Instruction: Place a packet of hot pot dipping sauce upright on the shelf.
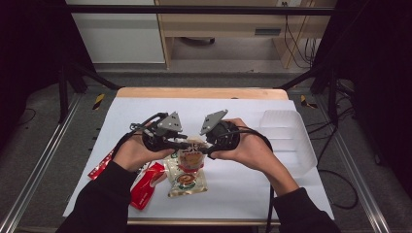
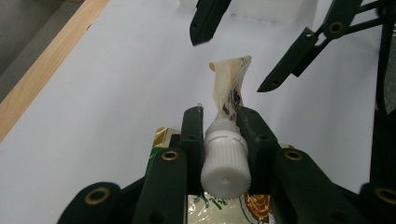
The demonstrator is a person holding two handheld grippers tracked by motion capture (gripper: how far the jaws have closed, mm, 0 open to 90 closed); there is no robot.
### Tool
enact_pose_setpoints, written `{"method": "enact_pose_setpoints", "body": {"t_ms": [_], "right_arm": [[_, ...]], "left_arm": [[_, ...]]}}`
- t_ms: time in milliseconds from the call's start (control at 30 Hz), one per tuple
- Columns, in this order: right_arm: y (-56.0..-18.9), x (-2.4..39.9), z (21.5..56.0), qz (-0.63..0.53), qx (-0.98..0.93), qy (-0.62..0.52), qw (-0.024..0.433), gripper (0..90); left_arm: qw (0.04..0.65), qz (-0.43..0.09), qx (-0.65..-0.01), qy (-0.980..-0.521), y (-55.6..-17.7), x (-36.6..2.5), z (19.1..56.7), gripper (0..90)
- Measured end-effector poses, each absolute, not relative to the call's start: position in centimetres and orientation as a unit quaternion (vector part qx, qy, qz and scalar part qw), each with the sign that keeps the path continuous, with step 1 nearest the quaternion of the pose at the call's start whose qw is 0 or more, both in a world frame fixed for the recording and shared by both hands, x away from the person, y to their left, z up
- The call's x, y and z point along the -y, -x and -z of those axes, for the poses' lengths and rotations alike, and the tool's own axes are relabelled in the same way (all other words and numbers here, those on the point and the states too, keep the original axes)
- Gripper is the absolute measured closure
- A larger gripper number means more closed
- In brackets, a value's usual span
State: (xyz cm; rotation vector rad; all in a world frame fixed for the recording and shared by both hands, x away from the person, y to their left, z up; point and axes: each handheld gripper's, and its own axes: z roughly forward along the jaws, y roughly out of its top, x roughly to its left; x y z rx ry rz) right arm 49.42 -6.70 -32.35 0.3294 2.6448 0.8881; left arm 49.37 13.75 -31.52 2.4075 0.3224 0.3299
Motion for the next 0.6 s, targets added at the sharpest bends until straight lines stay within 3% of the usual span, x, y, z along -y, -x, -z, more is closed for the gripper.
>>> {"method": "enact_pose_setpoints", "body": {"t_ms": [267,433,600], "right_arm": [[-49.9,5.9,32.4,-0.309,-0.933,-0.107,0.147,63.5],[-49.9,5.6,32.4,-0.302,-0.938,-0.100,0.138,81.8],[-49.9,5.4,32.3,-0.292,-0.942,-0.108,0.130,87.1]], "left_arm": [[0.343,-0.122,-0.117,-0.924,-49.3,-13.5,31.5,73.5],[0.344,-0.121,-0.117,-0.924,-49.3,-13.5,31.6,73.5],[0.348,-0.119,-0.124,-0.922,-49.4,-13.5,31.8,73.3]]}}
